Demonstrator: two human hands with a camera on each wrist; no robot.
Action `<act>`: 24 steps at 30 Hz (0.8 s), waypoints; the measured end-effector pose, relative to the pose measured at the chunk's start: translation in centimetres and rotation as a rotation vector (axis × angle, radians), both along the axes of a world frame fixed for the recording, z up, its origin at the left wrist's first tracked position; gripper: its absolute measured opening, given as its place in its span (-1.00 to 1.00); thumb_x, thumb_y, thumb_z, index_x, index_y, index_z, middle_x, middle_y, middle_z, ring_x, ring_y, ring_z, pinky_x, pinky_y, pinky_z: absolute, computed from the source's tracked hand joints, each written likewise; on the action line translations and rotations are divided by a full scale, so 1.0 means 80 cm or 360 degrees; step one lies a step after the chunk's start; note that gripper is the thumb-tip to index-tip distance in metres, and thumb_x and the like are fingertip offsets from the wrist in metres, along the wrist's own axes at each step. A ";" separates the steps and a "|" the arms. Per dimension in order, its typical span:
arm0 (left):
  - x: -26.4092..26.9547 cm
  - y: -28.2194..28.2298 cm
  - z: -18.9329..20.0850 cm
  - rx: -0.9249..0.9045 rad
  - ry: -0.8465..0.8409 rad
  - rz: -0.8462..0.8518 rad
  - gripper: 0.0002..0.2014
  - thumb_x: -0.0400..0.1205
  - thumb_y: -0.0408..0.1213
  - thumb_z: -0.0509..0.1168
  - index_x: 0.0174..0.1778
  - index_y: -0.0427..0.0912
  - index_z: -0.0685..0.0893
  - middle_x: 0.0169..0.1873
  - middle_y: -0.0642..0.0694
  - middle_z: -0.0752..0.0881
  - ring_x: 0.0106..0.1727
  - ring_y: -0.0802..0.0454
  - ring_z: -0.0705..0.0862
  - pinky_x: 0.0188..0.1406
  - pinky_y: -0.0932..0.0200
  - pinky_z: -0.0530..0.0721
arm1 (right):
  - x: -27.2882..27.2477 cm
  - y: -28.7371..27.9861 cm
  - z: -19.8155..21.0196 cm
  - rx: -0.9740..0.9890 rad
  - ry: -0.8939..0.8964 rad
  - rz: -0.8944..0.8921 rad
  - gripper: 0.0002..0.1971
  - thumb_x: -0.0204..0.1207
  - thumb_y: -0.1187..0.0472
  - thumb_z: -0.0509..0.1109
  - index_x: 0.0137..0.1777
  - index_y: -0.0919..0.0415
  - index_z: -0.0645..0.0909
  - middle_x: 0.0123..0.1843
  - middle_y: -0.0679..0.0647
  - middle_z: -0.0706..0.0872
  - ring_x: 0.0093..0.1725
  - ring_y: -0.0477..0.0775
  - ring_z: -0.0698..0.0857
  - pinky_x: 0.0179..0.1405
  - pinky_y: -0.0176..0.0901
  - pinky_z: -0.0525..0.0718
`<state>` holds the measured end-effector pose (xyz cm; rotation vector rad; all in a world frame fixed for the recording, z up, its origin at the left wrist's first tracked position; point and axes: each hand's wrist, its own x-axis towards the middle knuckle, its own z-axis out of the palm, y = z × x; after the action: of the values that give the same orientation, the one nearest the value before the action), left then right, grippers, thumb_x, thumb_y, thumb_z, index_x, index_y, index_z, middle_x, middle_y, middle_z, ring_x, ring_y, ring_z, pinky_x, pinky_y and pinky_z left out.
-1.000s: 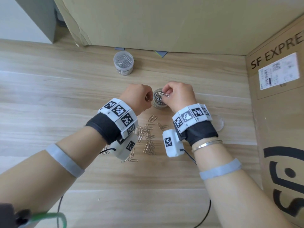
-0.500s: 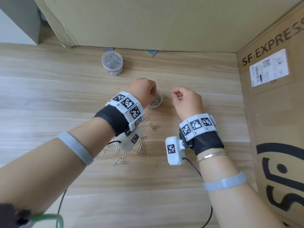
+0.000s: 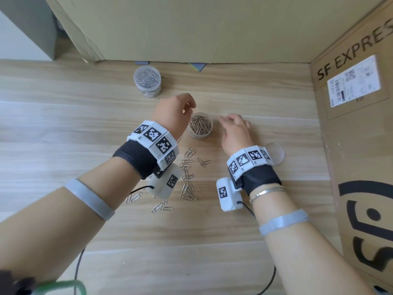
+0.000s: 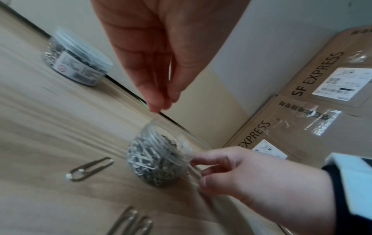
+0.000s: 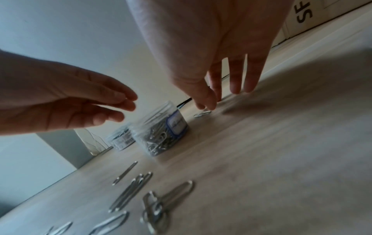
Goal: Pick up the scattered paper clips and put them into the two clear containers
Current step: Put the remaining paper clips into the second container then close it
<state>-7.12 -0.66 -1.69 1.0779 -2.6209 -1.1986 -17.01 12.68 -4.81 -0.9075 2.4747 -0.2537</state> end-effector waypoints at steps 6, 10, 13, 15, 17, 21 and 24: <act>0.032 -0.001 -0.029 -0.0058 -0.0393 -0.0106 -0.65 0.57 -0.52 0.18 0.22 -0.17 0.63 0.19 -0.19 0.60 0.14 -0.14 0.62 0.00 0.17 0.51 | 0.023 0.009 -0.010 -0.0114 -0.0134 -0.0029 -0.58 0.58 0.45 0.12 0.40 0.21 0.53 0.38 0.19 0.46 0.38 0.20 0.36 0.21 -0.28 0.25; 0.045 0.014 -0.039 -0.0005 -0.0451 -0.0209 -0.62 0.59 -0.51 0.15 0.28 -0.14 0.63 0.20 -0.19 0.57 0.16 -0.18 0.63 0.17 0.06 0.57 | 0.046 0.018 -0.016 -0.0154 -0.0063 0.0034 -0.53 0.51 0.55 0.12 0.40 0.34 0.51 0.30 0.26 0.54 0.28 0.29 0.51 0.30 0.01 0.49; 0.053 0.021 -0.039 -0.0001 -0.0458 -0.0277 -0.58 0.59 -0.54 0.11 0.31 -0.13 0.61 0.23 -0.17 0.56 0.19 -0.19 0.62 0.21 0.04 0.58 | 0.058 0.021 -0.018 -0.0135 -0.0029 0.0063 -0.46 0.47 0.59 0.12 0.45 0.33 0.47 0.30 0.27 0.55 0.27 0.28 0.53 0.30 0.07 0.52; 0.059 0.024 -0.038 0.0010 -0.0470 -0.0313 -0.56 0.59 -0.55 0.10 0.31 -0.11 0.62 0.24 -0.17 0.57 0.22 -0.18 0.61 0.24 0.04 0.57 | 0.063 0.023 -0.018 -0.0129 -0.0014 0.0072 -0.45 0.46 0.59 0.13 0.45 0.31 0.47 0.28 0.28 0.56 0.27 0.29 0.53 0.30 0.06 0.53; 0.066 0.027 -0.038 0.0016 -0.0474 -0.0355 -0.58 0.60 -0.52 0.10 0.30 -0.12 0.63 0.23 -0.17 0.59 0.24 -0.17 0.60 0.27 0.02 0.58 | 0.070 0.025 -0.016 -0.0145 -0.0024 0.0067 -0.45 0.45 0.59 0.14 0.44 0.29 0.49 0.26 0.27 0.56 0.26 0.31 0.53 0.27 0.06 0.54; 0.080 0.037 -0.034 0.0011 -0.0475 -0.0448 -0.69 0.65 -0.35 0.17 0.26 -0.07 0.67 0.19 -0.12 0.63 0.22 -0.12 0.63 0.24 0.04 0.59 | 0.097 0.029 -0.010 -0.0115 -0.0053 0.0162 -0.48 0.46 0.56 0.14 0.42 0.28 0.50 0.26 0.20 0.54 0.28 0.23 0.49 0.29 0.00 0.53; 0.091 0.039 -0.032 0.0036 -0.0442 -0.0410 -0.70 0.63 -0.40 0.17 0.21 -0.11 0.68 0.13 -0.14 0.66 0.16 -0.14 0.65 0.19 0.03 0.62 | 0.118 0.030 -0.006 -0.0153 -0.0077 0.0234 -0.49 0.51 0.49 0.14 0.45 0.21 0.49 0.28 0.16 0.57 0.29 0.21 0.49 0.34 -0.04 0.51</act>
<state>0.14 2.47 -4.21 0.9983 -3.0442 -1.2017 -7.54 15.10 -5.30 -1.1047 2.3553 -0.3421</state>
